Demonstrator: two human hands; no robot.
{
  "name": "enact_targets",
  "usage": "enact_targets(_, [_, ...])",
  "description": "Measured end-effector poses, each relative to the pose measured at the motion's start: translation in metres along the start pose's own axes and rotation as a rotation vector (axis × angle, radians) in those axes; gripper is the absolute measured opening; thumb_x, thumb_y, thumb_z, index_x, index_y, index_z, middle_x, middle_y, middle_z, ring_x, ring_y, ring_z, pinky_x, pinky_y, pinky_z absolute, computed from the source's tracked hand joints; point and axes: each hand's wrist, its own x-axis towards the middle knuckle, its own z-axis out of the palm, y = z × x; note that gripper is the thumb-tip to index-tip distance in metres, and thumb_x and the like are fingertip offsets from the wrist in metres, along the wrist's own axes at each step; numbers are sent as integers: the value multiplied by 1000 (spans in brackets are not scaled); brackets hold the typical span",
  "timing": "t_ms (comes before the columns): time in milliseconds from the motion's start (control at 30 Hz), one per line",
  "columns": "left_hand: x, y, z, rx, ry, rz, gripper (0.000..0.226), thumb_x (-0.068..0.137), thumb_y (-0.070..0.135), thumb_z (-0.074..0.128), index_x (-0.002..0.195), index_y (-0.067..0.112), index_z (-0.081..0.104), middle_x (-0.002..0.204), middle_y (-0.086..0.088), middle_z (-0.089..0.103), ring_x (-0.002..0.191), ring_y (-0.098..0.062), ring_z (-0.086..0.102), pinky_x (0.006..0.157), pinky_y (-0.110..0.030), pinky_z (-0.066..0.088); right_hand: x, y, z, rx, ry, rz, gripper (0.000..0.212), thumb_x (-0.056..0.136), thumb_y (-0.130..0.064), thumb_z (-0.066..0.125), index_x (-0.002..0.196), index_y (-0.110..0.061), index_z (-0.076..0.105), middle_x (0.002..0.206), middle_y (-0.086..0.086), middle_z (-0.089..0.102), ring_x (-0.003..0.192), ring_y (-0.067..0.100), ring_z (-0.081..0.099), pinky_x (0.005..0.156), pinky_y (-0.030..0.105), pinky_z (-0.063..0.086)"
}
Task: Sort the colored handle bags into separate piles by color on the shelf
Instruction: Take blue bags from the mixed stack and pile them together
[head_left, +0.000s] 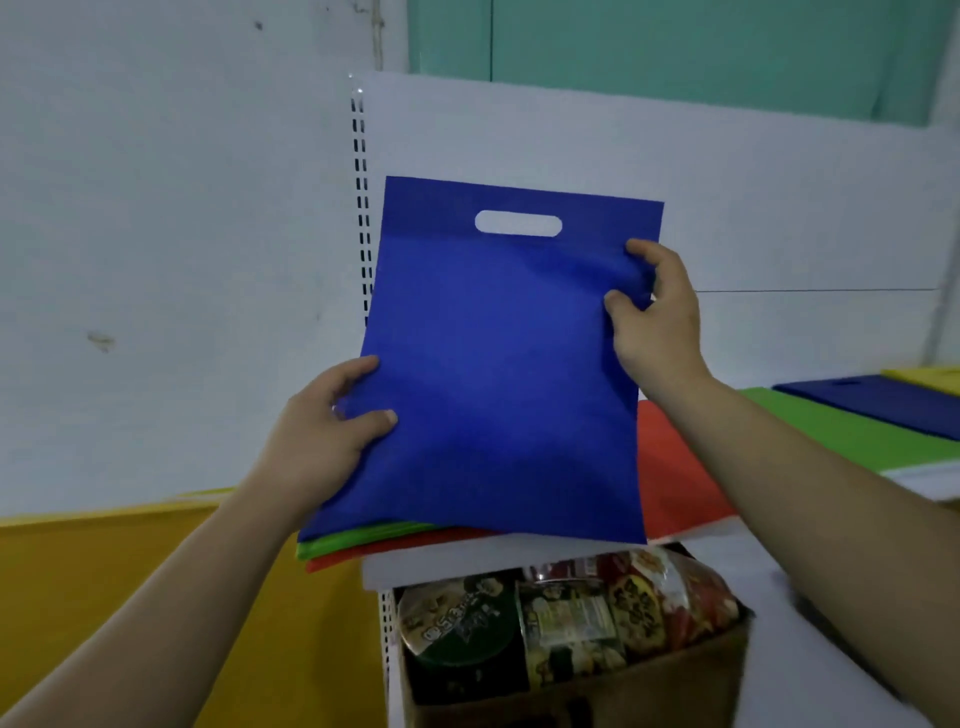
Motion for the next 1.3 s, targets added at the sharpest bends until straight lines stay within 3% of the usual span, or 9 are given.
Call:
enact_targets(167, [-4, 7, 13, 28, -160, 81, 51, 89, 15, 63, 132, 38, 47, 130, 7, 51, 110, -21, 57, 95, -42, 49, -20, -24, -43, -149, 93, 37, 47, 90, -5, 52, 132, -25, 46, 119, -25, 43, 103, -12, 43, 84, -5, 34])
enact_targets(367, [-27, 22, 59, -61, -307, 164, 53, 92, 11, 57, 139, 29, 41, 127, 15, 42, 108, -8, 48, 85, -15, 41, -45, -48, -112, -303, 192, 87, 45, 92, -7, 51, 132, -27, 45, 122, -20, 43, 108, 0, 44, 76, -5, 37])
enact_targets(600, [-76, 51, 141, -70, -507, 251, 56, 95, 15, 54, 144, 29, 33, 144, 8, 38, 120, -12, 45, 99, -30, 42, -84, -76, -225, -476, 324, 186, 45, 96, -8, 49, 135, -30, 43, 119, -22, 41, 88, -15, 48, 64, -1, 39])
enact_targets(833, [-159, 109, 246, -59, -679, 372, 57, 94, 13, 53, 146, 24, 32, 147, 4, 36, 129, -17, 39, 98, -24, 32, -139, -117, -366, -610, 460, 331, 53, 98, -10, 47, 144, -31, 35, 142, -12, 40, 119, 8, 44, 92, 20, 43])
enact_targets(1033, [-238, 157, 318, -157, -821, 409, 57, 93, 9, 54, 145, 20, 33, 146, 0, 37, 126, -16, 41, 97, -25, 36, -185, -154, -474, -726, 596, 401, 53, 98, -10, 46, 145, -31, 33, 143, -10, 39, 111, 7, 42, 87, 21, 43])
enact_targets(1167, [-282, 178, 360, -223, -885, 423, 56, 94, 11, 53, 145, 24, 32, 142, 3, 39, 112, -8, 43, 89, -24, 40, -212, -168, -528, -757, 653, 425, 52, 98, -10, 46, 145, -31, 34, 142, -9, 40, 115, 10, 45, 84, 21, 44])
enact_targets(1300, [-309, 192, 397, -241, -973, 412, 57, 95, 13, 52, 146, 26, 31, 142, 2, 38, 120, -15, 44, 96, -32, 44, -231, -171, -568, -800, 701, 462, 52, 98, -10, 45, 145, -30, 33, 142, -9, 39, 110, 7, 43, 79, 15, 43])
